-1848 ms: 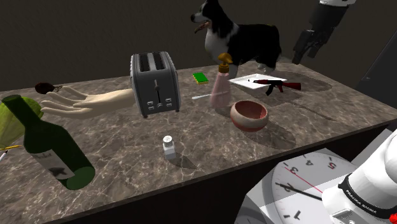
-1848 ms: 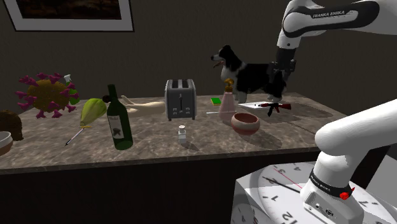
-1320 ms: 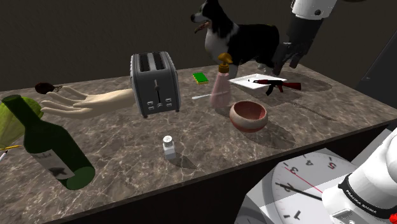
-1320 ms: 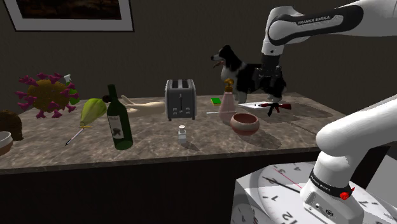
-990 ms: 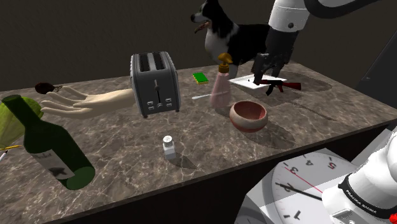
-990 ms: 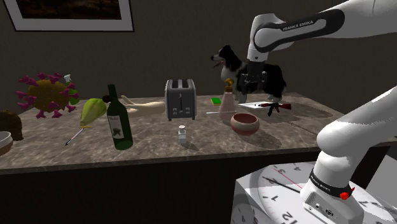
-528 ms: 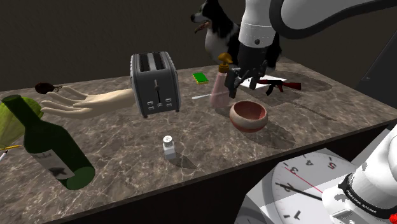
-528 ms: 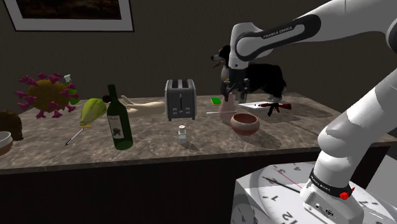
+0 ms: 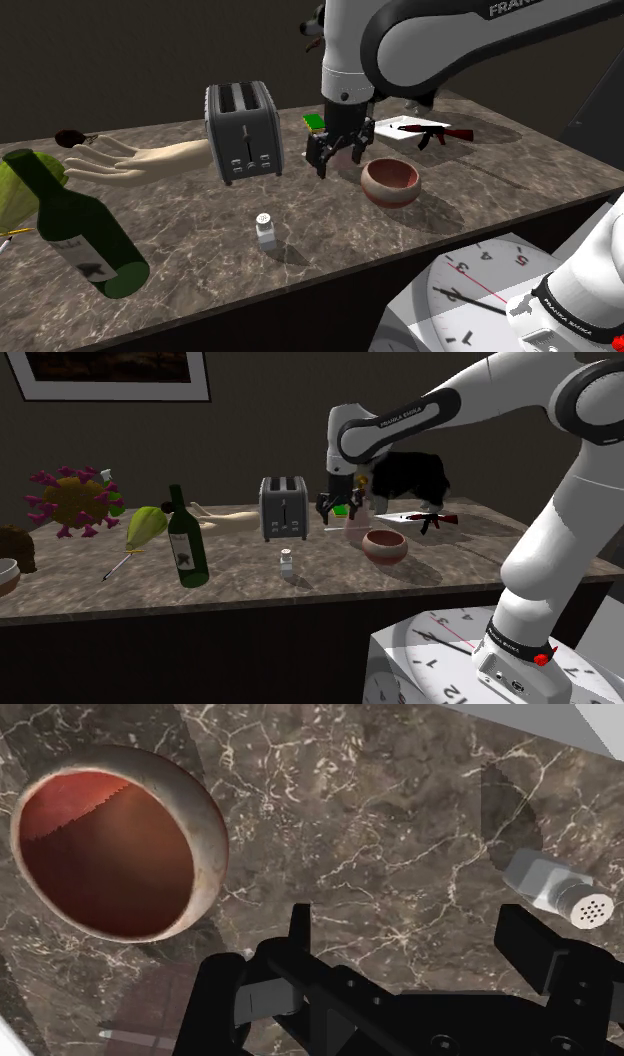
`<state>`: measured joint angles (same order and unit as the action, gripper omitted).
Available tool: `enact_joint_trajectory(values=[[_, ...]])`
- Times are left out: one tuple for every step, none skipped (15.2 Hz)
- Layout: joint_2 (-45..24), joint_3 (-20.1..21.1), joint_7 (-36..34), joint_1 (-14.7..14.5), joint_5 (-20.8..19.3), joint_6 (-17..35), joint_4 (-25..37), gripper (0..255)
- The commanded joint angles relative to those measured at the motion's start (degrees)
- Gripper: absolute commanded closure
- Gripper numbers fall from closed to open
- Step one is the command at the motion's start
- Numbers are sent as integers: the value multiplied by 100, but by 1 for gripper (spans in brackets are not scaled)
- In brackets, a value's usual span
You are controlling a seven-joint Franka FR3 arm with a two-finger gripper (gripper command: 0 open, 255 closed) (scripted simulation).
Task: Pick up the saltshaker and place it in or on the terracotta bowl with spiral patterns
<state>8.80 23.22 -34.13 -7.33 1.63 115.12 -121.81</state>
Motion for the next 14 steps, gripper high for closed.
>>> enact_joint_trajectory(values=[[-417,168,-318,-67,-133,86,279,0],[-624,234,-463,-105,-213,111,431,0],[-835,294,-608,-149,-299,131,591,0],[-1050,347,-753,-199,-392,144,757,0],[-1268,392,-897,-257,-489,151,932,0],[-1488,430,-1038,-322,-589,151,1115,0],[-1710,459,-1175,-394,-691,144,1305,0],[-1935,481,-1309,-474,-793,131,1505,0],[-2161,496,-1437,-560,-895,110,1713,0],[-2389,503,-1558,-655,-995,82,1931,0],[-2618,505,-1673,-754,-1093,47,2158,0],[-2848,501,-1781,-859,-1186,5,2396,0],[-3040,492,-1865,-952,-1261,-35,2602,0],[-3065,478,-1873,-960,-1274,31,2558,0]])
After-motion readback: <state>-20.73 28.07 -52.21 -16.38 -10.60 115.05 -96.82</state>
